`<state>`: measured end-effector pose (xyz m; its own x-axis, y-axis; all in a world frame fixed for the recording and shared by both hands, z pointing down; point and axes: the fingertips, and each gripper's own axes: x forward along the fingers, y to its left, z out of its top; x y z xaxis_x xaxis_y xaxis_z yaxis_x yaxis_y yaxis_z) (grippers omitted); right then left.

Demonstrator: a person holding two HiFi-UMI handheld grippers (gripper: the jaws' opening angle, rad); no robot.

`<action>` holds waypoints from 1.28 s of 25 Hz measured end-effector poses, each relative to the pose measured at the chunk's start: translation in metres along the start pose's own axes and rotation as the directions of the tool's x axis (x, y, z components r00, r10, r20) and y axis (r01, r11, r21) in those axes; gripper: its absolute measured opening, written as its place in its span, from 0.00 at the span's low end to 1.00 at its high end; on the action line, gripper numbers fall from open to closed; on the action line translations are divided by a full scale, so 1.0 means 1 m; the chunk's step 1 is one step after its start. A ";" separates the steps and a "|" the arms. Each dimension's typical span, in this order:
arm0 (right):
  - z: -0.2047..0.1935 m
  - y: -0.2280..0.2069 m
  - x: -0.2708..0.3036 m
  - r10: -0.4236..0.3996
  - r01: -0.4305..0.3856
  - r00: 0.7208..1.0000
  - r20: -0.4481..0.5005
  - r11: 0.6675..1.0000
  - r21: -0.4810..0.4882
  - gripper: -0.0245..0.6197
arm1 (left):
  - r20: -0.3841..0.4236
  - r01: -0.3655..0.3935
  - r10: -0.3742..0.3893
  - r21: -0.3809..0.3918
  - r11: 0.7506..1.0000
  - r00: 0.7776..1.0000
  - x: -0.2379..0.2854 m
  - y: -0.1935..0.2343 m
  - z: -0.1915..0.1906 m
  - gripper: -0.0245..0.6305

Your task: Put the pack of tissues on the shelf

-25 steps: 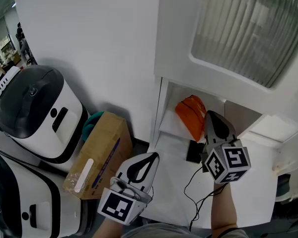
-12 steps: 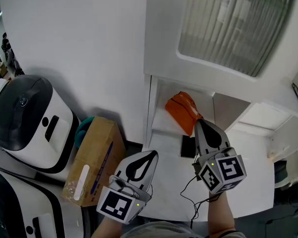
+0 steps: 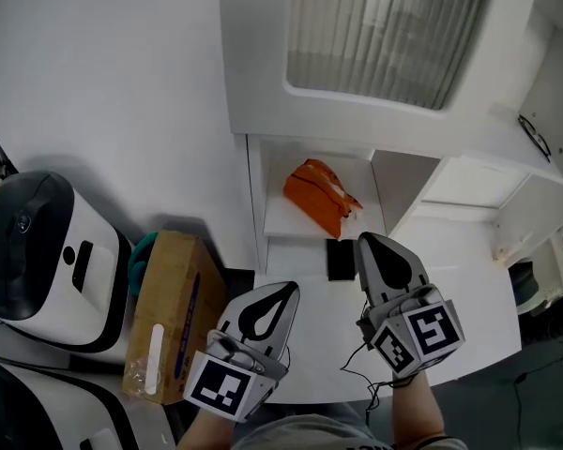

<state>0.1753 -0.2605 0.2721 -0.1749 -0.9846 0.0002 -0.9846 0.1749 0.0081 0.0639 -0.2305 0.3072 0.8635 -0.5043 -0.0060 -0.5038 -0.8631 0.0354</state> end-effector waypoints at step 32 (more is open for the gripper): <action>0.000 0.032 -0.120 -0.207 0.206 0.978 0.026 0.978 0.025 0.04 | 0.024 0.326 -0.326 0.029 0.945 0.945 -0.008 -0.078 0.009 0.10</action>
<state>0.1651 -0.1366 0.2724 0.0326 -0.9991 -0.0270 -0.9993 -0.0322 -0.0171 0.0963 -0.1597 0.2957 0.9798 -0.1956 -0.0414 -0.1956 -0.9807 0.0022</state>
